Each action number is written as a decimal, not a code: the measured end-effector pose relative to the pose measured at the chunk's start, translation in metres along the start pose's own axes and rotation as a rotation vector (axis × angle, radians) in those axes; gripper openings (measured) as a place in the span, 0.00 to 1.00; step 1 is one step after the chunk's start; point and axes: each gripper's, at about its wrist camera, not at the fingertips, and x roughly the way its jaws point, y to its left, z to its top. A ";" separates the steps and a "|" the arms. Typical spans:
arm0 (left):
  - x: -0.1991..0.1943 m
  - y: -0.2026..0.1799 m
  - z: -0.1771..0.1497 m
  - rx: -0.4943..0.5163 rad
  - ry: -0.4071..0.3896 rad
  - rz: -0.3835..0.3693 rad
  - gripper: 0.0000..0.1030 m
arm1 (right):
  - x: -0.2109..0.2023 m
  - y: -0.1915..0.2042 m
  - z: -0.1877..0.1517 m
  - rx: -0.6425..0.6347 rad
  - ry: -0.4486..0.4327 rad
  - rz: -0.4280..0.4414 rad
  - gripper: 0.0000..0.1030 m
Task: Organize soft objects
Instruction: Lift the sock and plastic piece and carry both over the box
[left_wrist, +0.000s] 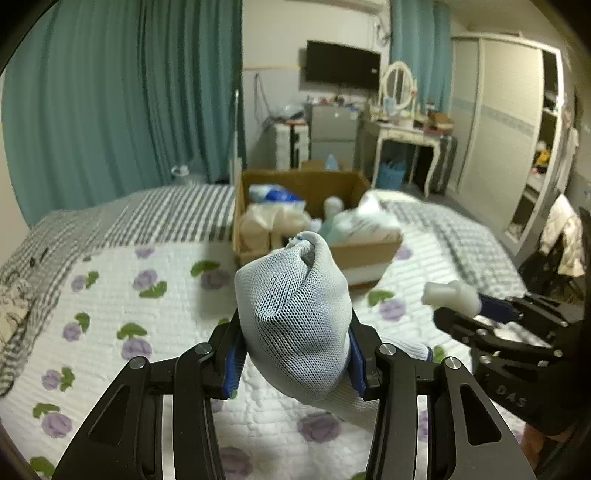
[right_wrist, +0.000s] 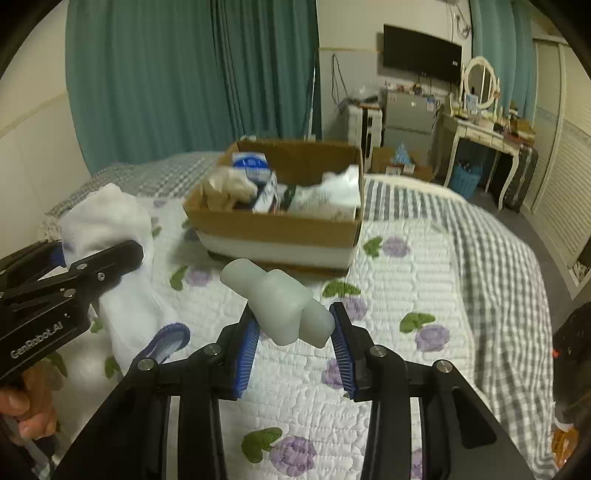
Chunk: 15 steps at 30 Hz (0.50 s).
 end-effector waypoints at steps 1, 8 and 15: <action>-0.006 -0.001 0.003 0.000 -0.012 -0.004 0.44 | -0.007 0.000 0.003 0.000 -0.015 -0.003 0.37; -0.046 0.001 0.028 -0.005 -0.102 -0.015 0.44 | -0.065 0.000 0.036 0.000 -0.166 -0.015 0.38; -0.077 0.006 0.061 -0.002 -0.210 -0.029 0.44 | -0.113 0.009 0.068 -0.021 -0.299 -0.032 0.38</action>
